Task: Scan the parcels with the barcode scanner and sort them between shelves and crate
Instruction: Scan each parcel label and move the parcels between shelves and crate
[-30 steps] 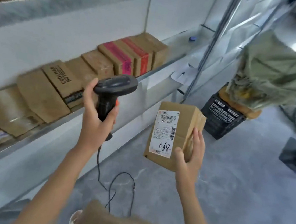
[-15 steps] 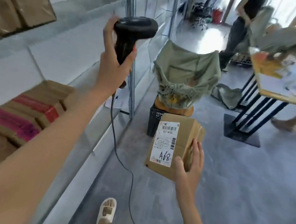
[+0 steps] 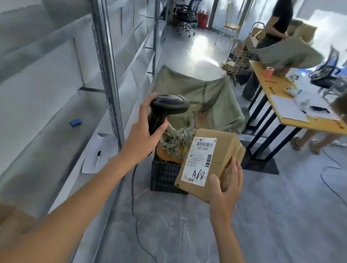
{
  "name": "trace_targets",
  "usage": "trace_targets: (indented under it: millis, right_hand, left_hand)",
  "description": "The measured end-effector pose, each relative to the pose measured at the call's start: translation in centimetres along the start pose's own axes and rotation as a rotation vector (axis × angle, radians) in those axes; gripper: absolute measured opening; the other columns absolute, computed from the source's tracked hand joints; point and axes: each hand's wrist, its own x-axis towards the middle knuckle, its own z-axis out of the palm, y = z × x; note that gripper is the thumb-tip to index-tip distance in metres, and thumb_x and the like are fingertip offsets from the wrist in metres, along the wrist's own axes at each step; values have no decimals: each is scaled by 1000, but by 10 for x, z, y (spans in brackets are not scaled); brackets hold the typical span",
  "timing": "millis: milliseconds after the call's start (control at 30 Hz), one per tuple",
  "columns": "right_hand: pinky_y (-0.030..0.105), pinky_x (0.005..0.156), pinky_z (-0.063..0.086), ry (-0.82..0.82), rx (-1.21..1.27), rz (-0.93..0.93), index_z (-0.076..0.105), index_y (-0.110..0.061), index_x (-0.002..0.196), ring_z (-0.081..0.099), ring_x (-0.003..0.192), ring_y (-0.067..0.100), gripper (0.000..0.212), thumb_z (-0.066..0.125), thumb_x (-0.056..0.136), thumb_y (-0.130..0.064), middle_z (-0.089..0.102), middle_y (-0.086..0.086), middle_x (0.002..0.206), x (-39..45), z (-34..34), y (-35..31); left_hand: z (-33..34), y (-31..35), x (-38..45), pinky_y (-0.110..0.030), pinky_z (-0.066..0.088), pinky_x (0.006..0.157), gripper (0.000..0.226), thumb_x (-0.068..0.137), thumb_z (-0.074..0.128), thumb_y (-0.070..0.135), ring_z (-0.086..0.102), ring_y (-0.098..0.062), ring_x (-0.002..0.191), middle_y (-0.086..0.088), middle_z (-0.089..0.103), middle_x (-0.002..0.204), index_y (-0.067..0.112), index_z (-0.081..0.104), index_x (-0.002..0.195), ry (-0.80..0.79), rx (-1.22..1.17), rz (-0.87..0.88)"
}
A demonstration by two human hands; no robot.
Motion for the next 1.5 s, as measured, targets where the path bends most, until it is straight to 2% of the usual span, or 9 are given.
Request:
trace_targets:
  millis: [133, 267, 400, 600, 767, 1000, 1133, 1300, 1500]
  right_hand:
    - [52, 114, 37, 43, -31, 41, 40, -44, 148, 29, 144, 8, 80, 61, 71, -42, 26, -18, 158, 41, 22, 14]
    - [54, 112, 40, 93, -9, 84, 42, -46, 146, 33, 143, 9, 80, 60, 68, -46, 28, -19, 156, 97, 48, 30]
    - [55, 111, 41, 87, -12, 89, 43, -46, 145, 34, 143, 10, 79, 61, 69, -43, 29, -19, 155, 162, 79, 51]
    - [48, 115, 34, -11, -115, 100, 38, -44, 149, 28, 142, 7, 78, 57, 73, -45, 26, -19, 157, 306, 116, 77]
    - [25, 108, 27, -114, -228, 127, 37, -40, 150, 22, 143, 14, 73, 58, 80, -35, 25, -9, 159, 424, 156, 108]
    - [38, 115, 21, -282, -453, 246, 35, -38, 152, 26, 141, 28, 72, 61, 85, -39, 25, -1, 162, 499, 225, 185]
    - [48, 118, 20, -427, -650, 313, 29, -41, 154, 21, 143, 30, 71, 61, 90, -43, 16, -6, 165, 506, 282, 237]
    - [56, 114, 20, -561, -1010, 212, 17, -34, 158, 18, 142, 46, 76, 50, 94, -58, 12, 7, 166, 522, 341, 303]
    - [66, 114, -10, -720, -1257, 167, -8, -26, 159, -16, 149, 46, 82, 33, 98, -62, -12, 11, 167, 536, 374, 383]
  left_hand:
    - [7, -38, 43, -21, 52, 65, 70, 100, 60, 20, 64, -4, 72, -12, 58, 133, 60, 19, 140, -28, -56, -36]
    - [28, -81, 85, -21, 53, 69, 75, 99, 60, 19, 68, -33, 94, -19, 56, 135, 71, 18, 132, -40, -71, -121]
    - [60, -129, 128, -28, 53, 64, 71, 100, 59, 15, 64, -7, 65, -17, 61, 125, 56, 19, 141, -68, -39, -169]
    - [115, -192, 208, -45, 60, 75, 80, 99, 62, 17, 64, -13, 72, -12, 64, 123, 72, 16, 133, -44, 7, -281]
    - [157, -235, 268, -37, 57, 63, 82, 99, 61, 13, 63, -15, 59, 2, 68, 98, 78, 19, 127, -30, -15, -391]
    - [187, -293, 310, -28, 53, 57, 84, 98, 63, 13, 61, -13, 57, 1, 69, 91, 79, 19, 126, 11, -13, -553]
    - [198, -335, 308, -36, 53, 57, 83, 96, 64, 10, 61, -17, 58, 6, 70, 93, 70, 22, 134, 23, -10, -638]
    - [204, -371, 299, -28, 49, 50, 84, 95, 61, -1, 55, -15, 53, 4, 70, 90, 68, 29, 129, 63, -45, -722]
    - [211, -394, 293, -29, 48, 45, 88, 92, 63, -5, 54, -16, 51, -4, 72, 88, 73, 35, 124, 89, -46, -832]
